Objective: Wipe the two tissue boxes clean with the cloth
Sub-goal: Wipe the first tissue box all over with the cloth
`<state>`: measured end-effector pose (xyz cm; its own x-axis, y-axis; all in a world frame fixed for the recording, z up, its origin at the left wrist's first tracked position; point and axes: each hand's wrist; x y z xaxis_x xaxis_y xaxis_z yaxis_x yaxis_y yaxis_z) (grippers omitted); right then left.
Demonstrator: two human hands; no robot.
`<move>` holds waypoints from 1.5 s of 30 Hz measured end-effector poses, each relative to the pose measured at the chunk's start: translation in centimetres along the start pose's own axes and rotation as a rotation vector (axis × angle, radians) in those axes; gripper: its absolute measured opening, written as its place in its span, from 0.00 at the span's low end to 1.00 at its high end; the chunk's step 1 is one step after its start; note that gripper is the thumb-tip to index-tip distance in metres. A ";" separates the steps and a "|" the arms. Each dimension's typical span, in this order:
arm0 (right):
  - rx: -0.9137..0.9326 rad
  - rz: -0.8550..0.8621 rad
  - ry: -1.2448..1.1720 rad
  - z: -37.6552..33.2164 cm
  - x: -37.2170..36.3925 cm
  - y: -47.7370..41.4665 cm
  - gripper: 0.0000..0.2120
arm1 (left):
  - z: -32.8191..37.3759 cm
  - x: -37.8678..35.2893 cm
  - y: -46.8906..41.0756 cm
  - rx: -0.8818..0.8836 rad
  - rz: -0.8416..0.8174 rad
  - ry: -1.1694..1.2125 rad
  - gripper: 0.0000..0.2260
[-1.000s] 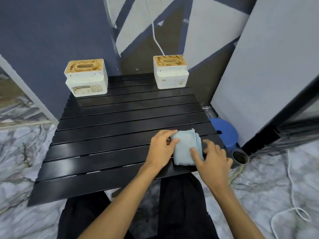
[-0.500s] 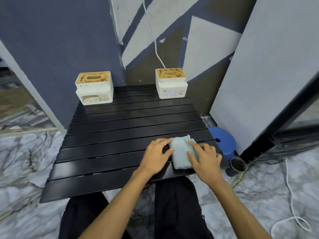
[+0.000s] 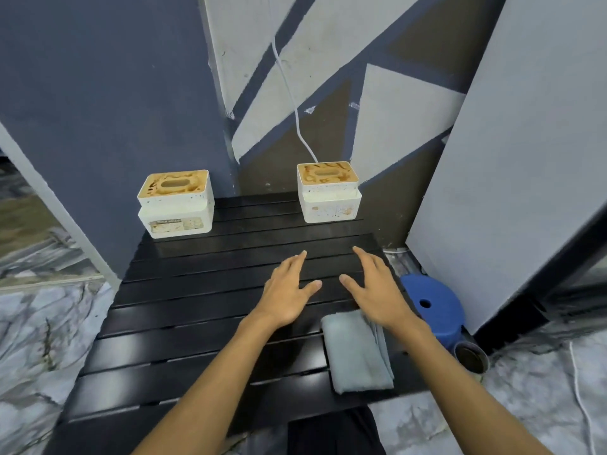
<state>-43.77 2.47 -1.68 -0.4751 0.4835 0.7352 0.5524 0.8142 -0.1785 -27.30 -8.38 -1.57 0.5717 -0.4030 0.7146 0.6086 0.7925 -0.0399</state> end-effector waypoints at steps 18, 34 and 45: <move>0.011 0.156 -0.131 4.2 -0.3 -22.1 0.35 | -0.3 -1.2 -20.7 -0.010 0.260 0.144 0.32; -0.002 0.209 -0.307 5.7 -2.2 -23.8 0.30 | -1.7 -3.0 -22.8 0.016 0.339 0.218 0.29; 0.032 0.182 -0.372 2.6 -3.9 -19.1 0.32 | -4.5 0.1 -17.3 0.038 0.392 0.321 0.28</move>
<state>-54.28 -14.11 -2.82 -0.5902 0.6986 0.4045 0.6312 0.7117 -0.3084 -35.26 -24.16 -3.90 0.8969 -0.1876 0.4004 0.2976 0.9259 -0.2328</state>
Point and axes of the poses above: each hand's wrist, its own y-axis away from the middle knuckle, its own x-axis out of the back of the hand, z = x × y, and after that the axes turned 8 degrees about z, right-handed
